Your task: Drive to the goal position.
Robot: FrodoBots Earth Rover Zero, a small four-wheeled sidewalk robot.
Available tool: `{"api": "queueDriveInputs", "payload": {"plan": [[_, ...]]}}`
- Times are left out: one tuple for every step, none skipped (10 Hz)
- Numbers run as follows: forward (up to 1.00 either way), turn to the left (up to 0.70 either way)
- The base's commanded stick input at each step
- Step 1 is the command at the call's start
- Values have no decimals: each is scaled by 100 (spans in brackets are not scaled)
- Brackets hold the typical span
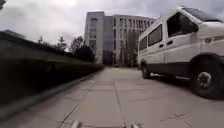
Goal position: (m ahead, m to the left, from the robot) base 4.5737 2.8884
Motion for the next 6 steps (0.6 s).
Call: {"api": "queueDriveInputs", "payload": {"plan": [[85, 0], [85, 0], [85, 0], [85, 0], [85, 0], [85, 0]]}}
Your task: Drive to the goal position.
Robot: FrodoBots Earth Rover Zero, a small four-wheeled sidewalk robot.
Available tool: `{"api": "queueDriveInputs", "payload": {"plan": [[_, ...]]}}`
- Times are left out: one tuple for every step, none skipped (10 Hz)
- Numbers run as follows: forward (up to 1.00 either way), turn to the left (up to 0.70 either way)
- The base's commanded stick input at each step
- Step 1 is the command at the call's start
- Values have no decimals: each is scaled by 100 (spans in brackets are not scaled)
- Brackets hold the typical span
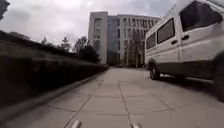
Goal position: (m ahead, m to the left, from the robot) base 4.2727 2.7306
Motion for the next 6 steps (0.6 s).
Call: {"api": "queueDriveInputs", "payload": {"plan": [[85, 0], [85, 0], [85, 0], [85, 0], [85, 0], [85, 0]]}}
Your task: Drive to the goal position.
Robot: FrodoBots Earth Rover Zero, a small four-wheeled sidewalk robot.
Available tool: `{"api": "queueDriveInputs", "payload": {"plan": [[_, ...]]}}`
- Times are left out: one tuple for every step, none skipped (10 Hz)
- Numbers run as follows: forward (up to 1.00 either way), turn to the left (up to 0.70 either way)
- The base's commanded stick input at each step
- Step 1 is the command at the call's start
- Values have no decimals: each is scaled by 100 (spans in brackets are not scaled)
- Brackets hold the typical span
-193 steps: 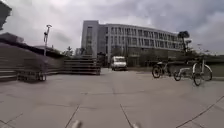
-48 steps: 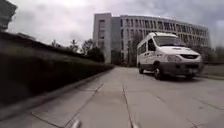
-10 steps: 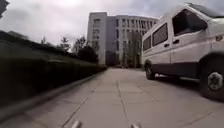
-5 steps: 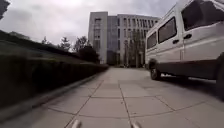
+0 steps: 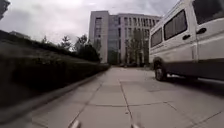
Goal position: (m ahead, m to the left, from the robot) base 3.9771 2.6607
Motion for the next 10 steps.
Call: {"api": "queueDriveInputs", "payload": {"plan": [[85, 0], [85, 0], [85, 0], [85, 0], [85, 0], [85, -2], [85, -9], [85, -17], [85, -25], [85, -2]]}}
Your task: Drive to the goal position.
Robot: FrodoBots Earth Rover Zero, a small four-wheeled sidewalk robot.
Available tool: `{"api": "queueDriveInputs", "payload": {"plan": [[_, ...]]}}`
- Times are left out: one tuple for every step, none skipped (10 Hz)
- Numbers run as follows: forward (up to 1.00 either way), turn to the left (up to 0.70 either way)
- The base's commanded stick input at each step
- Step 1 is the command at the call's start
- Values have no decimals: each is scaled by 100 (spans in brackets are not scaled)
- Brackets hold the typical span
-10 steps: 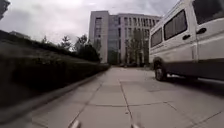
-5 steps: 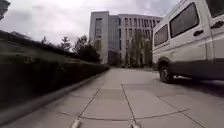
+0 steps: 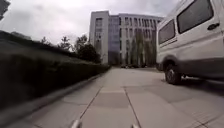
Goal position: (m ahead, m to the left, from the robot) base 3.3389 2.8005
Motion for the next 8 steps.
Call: {"api": "queueDriveInputs", "payload": {"plan": [[85, 0], [85, 0], [85, 0], [85, 0], [85, 0], [85, 0], [85, 0], [85, 0]]}}
